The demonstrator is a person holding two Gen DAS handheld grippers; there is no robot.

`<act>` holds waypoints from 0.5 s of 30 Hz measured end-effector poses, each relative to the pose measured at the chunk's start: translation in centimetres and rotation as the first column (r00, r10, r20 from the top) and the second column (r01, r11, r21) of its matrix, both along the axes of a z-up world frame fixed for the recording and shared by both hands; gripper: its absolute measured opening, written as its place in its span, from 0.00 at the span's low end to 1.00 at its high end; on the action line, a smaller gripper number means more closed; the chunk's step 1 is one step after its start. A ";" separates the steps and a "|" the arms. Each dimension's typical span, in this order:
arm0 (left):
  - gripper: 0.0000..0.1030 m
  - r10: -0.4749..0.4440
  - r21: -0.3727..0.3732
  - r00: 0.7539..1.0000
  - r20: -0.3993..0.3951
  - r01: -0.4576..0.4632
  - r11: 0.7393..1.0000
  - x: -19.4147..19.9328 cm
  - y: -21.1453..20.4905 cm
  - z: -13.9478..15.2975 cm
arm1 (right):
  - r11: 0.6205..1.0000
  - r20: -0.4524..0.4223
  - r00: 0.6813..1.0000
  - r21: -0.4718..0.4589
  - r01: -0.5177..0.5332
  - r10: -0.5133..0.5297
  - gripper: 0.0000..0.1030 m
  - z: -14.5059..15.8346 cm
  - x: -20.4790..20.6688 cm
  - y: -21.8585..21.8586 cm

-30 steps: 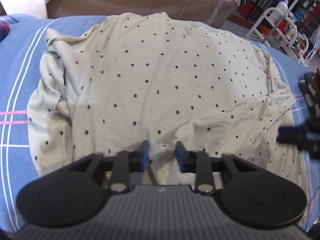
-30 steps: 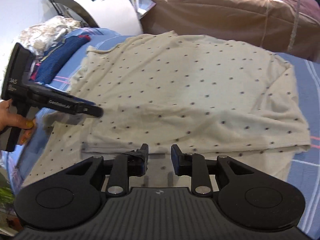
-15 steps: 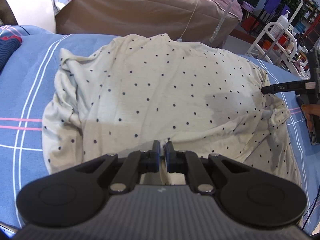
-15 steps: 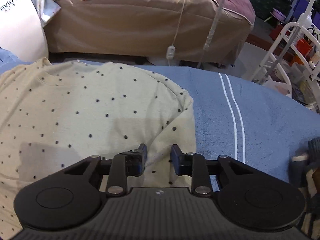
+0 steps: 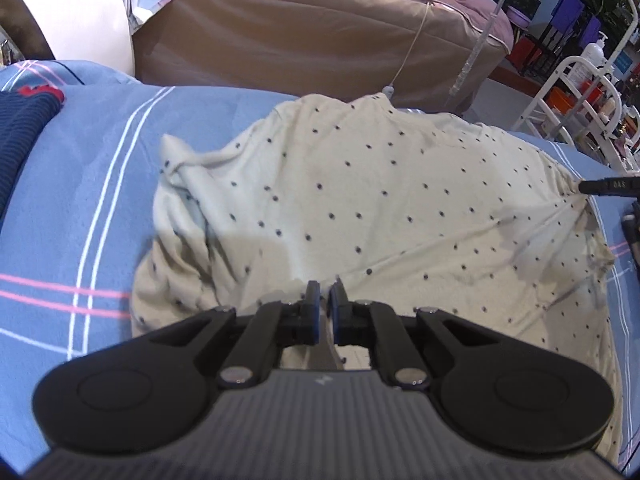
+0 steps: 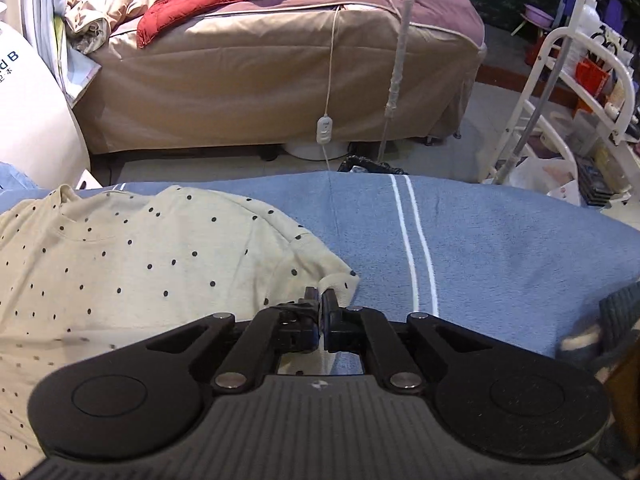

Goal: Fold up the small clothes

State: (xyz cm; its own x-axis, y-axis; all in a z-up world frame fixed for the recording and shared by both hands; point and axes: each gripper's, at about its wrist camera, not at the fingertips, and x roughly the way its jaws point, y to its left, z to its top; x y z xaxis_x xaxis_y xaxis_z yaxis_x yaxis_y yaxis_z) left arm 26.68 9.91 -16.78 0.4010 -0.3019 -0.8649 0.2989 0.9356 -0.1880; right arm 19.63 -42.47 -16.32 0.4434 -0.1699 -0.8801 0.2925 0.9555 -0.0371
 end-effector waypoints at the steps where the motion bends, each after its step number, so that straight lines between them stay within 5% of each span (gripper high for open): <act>1: 0.05 0.004 0.005 1.000 -0.002 -0.004 1.000 0.5 0.1 -0.1 | 1.000 0.002 1.000 0.005 -0.005 0.005 0.02 -0.2 0.3 0.0; 9: 0.11 0.001 -0.003 1.000 -0.027 -0.001 1.000 1.7 0.0 0.7 | 1.000 -0.042 0.999 0.005 0.004 -0.003 0.09 -1.2 1.6 -0.2; 11: 0.27 -0.021 -0.003 0.999 -0.026 0.020 1.000 0.6 -0.5 0.9 | 0.999 -0.027 0.999 -0.028 -0.021 0.020 0.51 -0.4 0.9 0.3; 13: 0.42 -0.027 -0.029 0.999 -0.032 0.027 0.999 -0.5 -0.9 0.8 | 0.997 0.001 0.999 -0.070 -0.039 0.039 0.76 0.7 -0.2 0.7; 15: 0.46 -0.051 -0.057 0.997 -0.056 0.048 0.997 -1.4 -1.8 0.4 | 0.995 0.056 0.996 -0.068 -0.069 0.073 0.69 1.9 -1.9 1.2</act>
State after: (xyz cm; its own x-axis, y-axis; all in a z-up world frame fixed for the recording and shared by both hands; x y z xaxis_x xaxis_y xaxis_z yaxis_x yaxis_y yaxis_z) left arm 25.29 8.15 -16.41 0.3346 -0.3679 -0.8676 0.3316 0.9077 -0.2570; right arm 17.70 -41.29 -14.42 0.5064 -0.1929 -0.8405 0.2277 0.9700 -0.0854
